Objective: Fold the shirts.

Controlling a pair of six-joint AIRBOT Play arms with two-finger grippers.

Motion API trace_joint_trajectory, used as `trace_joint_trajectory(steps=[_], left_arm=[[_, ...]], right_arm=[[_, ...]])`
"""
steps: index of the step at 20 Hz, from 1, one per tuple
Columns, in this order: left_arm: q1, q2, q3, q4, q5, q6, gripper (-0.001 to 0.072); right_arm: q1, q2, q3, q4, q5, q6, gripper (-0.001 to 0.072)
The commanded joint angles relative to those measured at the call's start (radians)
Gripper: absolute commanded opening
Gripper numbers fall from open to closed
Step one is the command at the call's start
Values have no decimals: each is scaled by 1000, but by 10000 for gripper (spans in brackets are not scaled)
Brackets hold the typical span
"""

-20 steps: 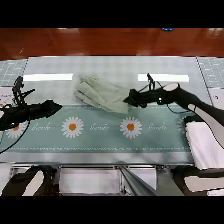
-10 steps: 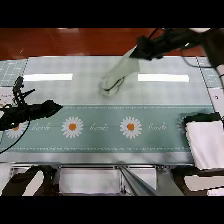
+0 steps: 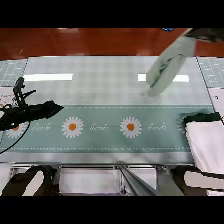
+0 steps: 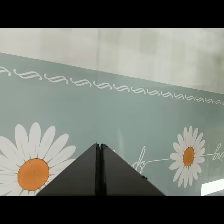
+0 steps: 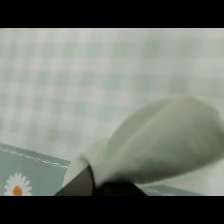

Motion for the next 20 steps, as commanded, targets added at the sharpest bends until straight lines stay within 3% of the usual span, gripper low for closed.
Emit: trace_joint_trajectory(steps=[1, 6, 9, 12, 16, 20], left_arm=[[0, 0, 0, -1, -1, 1, 16], [0, 0, 0, -69, 38, 2, 16], [0, 0, 0, -105, 85, 2, 16], [0, 0, 0, -105, 99, 2, 17], [0, 0, 0, -105, 107, 2, 17], [0, 0, 0, -105, 115, 3, 16]], right_arm=[[-203, 68, 7, -4, 128, 8, 24], [-473, 153, -49, -73, 269, 21, 22], [-630, 241, -100, -135, 269, 40, 22], [-774, 356, -289, -203, 269, 22, 23], [-931, 523, -631, -501, 268, 17, 24], [-982, 628, -837, -626, 267, 24, 25]])
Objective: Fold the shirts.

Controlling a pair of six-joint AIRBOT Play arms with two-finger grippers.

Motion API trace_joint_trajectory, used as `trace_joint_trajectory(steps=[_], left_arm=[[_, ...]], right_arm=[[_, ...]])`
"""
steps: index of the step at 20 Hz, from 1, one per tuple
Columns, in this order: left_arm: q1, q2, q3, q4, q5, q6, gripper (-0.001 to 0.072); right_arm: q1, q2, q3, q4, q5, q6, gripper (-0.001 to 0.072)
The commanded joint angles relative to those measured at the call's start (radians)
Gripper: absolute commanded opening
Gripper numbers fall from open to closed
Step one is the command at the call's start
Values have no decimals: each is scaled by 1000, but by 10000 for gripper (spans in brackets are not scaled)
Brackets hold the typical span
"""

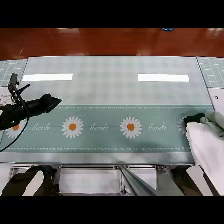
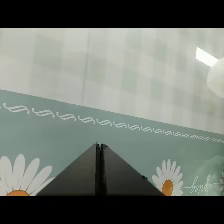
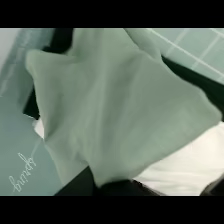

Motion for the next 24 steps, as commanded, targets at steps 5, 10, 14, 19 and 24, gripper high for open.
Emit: trace_joint_trajectory(steps=[5, 10, 14, 19, 24], left_arm=[[-8, -23, 2, -17, 30, 4, 16], [-77, -143, 153, -16, 75, 79, 17], [-87, -286, 475, -20, 4, 77, 15], [-267, -582, 1040, 195, -160, -65, 15], [-358, -613, 970, 789, -387, -370, 16]], right_arm=[[-48, 111, -196, -274, 14, 65, 418], [-48, 40, -143, -12, 10, 72, 247], [178, -48, -65, 629, -302, 95, 24], [1146, -299, 137, 362, -753, 68, 23], [1421, -621, 225, -225, -388, 164, 22]])
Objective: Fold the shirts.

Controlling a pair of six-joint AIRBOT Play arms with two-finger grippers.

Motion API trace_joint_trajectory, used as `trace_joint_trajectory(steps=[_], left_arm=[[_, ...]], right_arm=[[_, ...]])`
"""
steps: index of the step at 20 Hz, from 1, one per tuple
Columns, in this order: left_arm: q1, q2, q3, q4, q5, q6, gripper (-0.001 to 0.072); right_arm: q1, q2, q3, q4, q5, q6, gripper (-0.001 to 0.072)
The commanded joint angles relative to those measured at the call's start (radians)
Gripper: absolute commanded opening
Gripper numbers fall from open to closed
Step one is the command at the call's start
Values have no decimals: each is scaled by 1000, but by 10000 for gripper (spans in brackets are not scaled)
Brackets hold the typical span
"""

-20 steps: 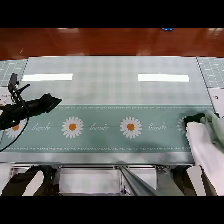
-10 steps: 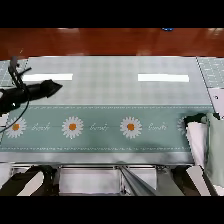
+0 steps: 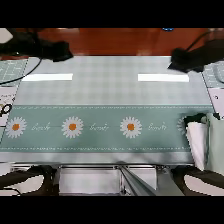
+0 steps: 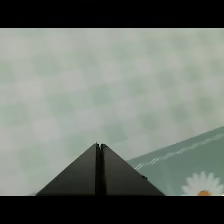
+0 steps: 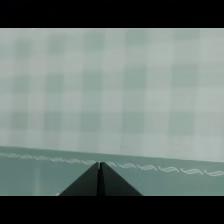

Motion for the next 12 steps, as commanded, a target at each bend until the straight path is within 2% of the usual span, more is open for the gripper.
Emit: trace_joint_trajectory(steps=[1, 6, 12], left_arm=[[-38, -14, -83, 282, -101, -171, 16], [-37, -15, -143, 283, -113, -155, 16], [-37, -15, -143, 282, -113, -156, 16]], right_arm=[[167, -177, 11, -299, 142, 43, 22], [155, -181, -32, -305, 91, 44, 23], [155, -179, -31, -301, 109, 44, 24]])
